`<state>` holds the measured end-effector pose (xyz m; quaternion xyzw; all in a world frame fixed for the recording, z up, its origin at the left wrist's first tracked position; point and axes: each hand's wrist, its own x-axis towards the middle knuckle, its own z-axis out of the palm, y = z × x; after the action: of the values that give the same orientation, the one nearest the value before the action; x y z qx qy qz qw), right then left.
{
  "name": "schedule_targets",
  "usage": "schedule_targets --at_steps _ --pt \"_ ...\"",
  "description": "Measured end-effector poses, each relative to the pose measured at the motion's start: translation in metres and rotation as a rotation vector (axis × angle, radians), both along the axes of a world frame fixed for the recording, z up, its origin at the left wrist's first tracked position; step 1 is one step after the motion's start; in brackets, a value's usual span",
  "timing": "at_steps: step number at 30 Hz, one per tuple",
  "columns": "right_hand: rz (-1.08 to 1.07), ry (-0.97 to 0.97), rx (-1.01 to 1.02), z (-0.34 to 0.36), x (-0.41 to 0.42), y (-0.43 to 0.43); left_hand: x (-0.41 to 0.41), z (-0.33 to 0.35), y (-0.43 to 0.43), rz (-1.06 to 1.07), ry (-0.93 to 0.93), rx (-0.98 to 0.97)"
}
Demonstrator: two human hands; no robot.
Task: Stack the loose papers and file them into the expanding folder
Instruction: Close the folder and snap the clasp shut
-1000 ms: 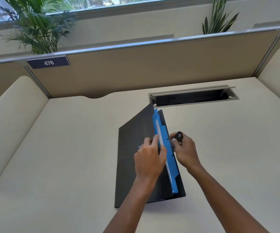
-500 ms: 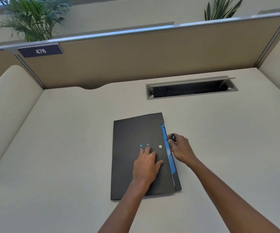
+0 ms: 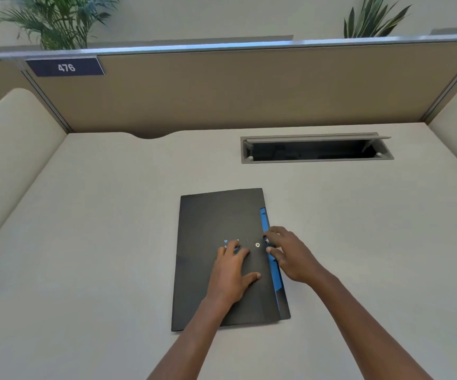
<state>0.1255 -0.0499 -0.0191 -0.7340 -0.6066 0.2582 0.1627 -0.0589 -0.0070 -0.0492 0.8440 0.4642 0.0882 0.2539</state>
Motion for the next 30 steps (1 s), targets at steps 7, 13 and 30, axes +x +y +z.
schedule_targets --at_steps 7,13,30 --pt "-0.080 0.086 0.086 -0.004 -0.001 0.016 0.000 -0.001 0.002 0.014 -0.019 -0.028" --pt "-0.141 0.092 0.091 -0.015 -0.005 0.028 0.001 -0.001 0.002 0.024 -0.001 -0.042" --pt "-0.196 0.083 0.040 -0.017 -0.010 0.036 0.002 -0.002 0.001 0.027 -0.007 -0.047"
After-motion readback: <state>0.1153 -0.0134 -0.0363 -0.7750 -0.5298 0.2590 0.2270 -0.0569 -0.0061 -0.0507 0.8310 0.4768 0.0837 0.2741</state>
